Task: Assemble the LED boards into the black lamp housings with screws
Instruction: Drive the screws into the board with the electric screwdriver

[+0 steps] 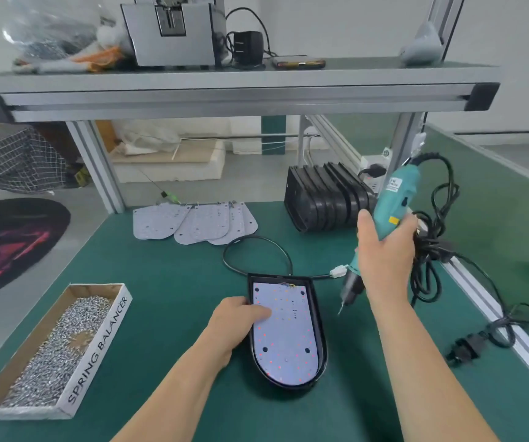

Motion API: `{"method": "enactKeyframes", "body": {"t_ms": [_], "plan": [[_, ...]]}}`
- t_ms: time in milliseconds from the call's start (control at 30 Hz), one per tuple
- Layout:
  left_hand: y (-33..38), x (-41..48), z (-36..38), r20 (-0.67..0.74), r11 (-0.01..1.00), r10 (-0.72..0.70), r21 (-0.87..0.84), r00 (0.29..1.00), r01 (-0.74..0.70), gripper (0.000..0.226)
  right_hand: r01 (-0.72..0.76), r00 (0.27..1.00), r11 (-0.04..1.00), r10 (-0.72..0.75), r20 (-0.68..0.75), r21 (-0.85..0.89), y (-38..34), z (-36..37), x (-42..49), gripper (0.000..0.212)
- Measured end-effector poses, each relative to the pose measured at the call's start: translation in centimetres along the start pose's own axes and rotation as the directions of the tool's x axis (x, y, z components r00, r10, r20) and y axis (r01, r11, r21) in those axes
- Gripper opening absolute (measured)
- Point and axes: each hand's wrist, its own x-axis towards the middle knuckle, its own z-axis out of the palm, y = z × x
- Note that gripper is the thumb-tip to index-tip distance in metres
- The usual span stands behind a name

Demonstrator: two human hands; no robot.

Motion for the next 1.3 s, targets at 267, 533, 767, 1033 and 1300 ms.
{"method": "enactKeyframes", "body": {"t_ms": [267, 533, 767, 1033, 1300], "plan": [[-0.4, 0.2, 0.2, -0.049, 1.000, 0.025, -0.016, 0.998, -0.026, 0.042, -0.278, 0.936, 0.771, 0.352, 0.020, -0.573, 8.0, -4.0, 0.8, 0.037], [-0.6, 0.3, 0.2, -0.088, 0.999, 0.025, -0.034, 0.996, -0.028, 0.033, 0.530, 0.819, 0.571, -0.154, 0.552, -0.627, 6.4, -0.9, 0.7, 0.067], [-1.9, 0.8, -0.3, -0.161, 0.997, 0.034, -0.066, 0.986, -0.046, 0.015, 0.546, 0.388, 0.689, 0.297, 0.873, -0.477, 4.4, 5.2, 0.6, 0.043], [-2.5, 1.3, 0.0, -0.293, 0.992, 0.112, -0.016, 0.950, -0.123, 0.025, 0.185, 0.426, 0.891, 0.307, 0.851, -0.414, 4.6, 4.0, -0.8, 0.018], [-3.2, 1.5, 0.0, -0.281, 0.974, 0.222, 0.106, 0.934, -0.200, 0.040, -0.206, 0.481, 0.917, 0.399, 0.781, -0.342, 3.9, 0.8, -5.0, 0.035]]}}
